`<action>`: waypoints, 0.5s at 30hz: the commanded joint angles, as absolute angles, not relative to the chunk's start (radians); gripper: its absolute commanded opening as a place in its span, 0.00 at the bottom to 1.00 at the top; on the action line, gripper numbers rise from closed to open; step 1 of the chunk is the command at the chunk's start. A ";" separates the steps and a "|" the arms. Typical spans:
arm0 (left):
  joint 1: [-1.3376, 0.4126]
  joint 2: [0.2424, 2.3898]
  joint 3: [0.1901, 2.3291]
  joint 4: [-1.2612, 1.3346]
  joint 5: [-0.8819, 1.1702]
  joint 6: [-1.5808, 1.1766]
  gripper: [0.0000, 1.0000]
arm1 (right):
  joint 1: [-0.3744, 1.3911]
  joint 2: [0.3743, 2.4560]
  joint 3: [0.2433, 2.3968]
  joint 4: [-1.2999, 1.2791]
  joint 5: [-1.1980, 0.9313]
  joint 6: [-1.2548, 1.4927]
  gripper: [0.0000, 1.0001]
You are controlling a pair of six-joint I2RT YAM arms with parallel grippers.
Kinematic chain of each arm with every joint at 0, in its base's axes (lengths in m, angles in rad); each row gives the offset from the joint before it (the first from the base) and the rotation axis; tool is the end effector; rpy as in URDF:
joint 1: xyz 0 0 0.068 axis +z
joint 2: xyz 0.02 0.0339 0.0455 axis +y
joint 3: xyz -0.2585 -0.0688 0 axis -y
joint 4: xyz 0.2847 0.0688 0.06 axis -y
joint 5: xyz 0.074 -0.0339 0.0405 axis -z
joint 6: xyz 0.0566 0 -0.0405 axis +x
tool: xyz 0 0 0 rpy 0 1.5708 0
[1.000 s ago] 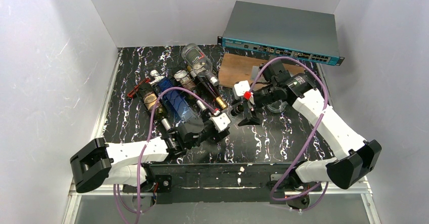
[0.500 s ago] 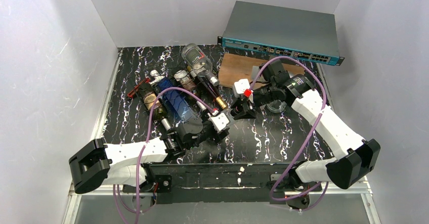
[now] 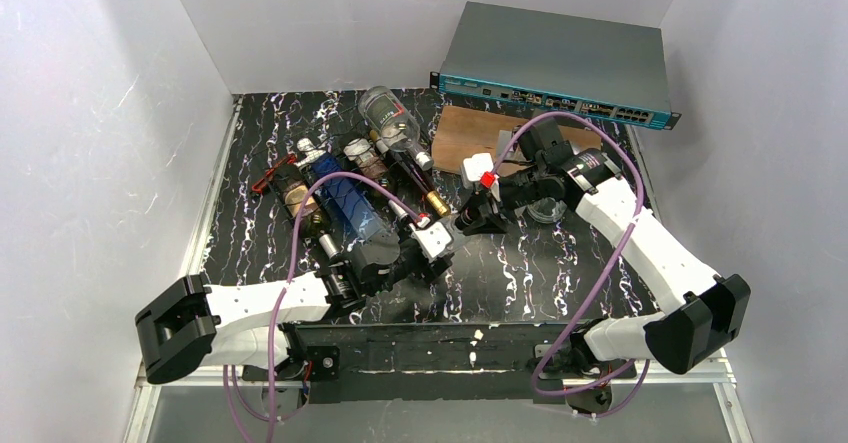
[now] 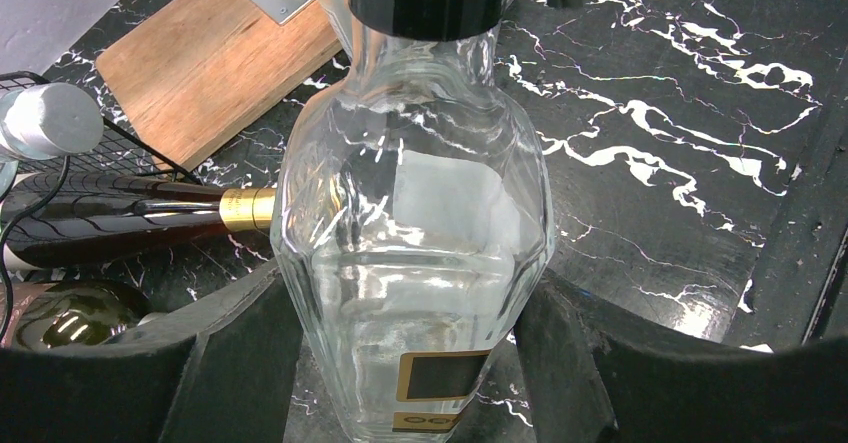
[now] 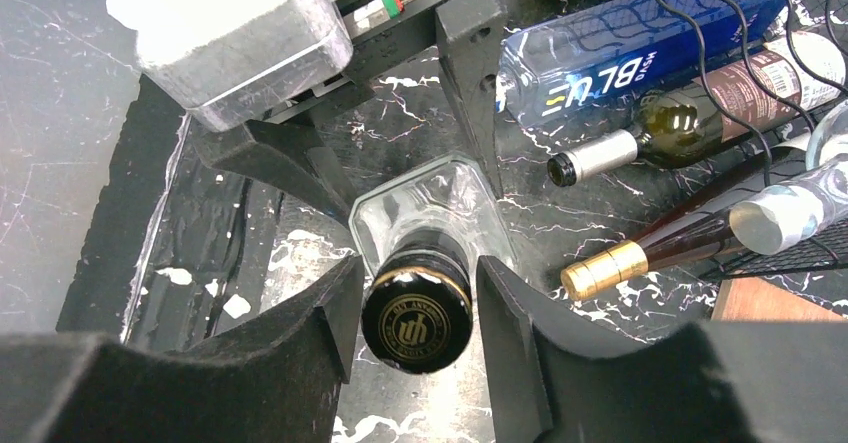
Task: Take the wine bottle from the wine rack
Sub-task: Place the wine bottle at the center of the board.
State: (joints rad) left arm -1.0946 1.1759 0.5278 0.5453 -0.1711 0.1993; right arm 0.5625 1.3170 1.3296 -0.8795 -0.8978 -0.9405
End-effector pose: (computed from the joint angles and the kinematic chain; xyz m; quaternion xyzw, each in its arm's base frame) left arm 0.1520 -0.2736 0.2148 0.4002 0.6248 -0.2317 0.6291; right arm 0.2384 0.2026 0.3440 -0.6867 0.5158 0.3418 0.3816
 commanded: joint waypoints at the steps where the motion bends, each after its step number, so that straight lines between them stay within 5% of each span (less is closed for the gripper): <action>1: -1.096 1.146 0.500 0.528 -0.150 0.152 0.12 | 0.554 1.302 1.333 -0.853 -0.924 -0.917 0.53; 6: -1.095 1.146 0.499 0.528 -0.153 0.144 0.13 | 0.552 1.305 1.336 -0.863 -0.951 -0.917 0.45; 15: -1.095 1.161 0.515 0.528 -0.146 0.138 0.14 | 0.552 1.319 1.348 -0.864 -0.992 -0.908 0.47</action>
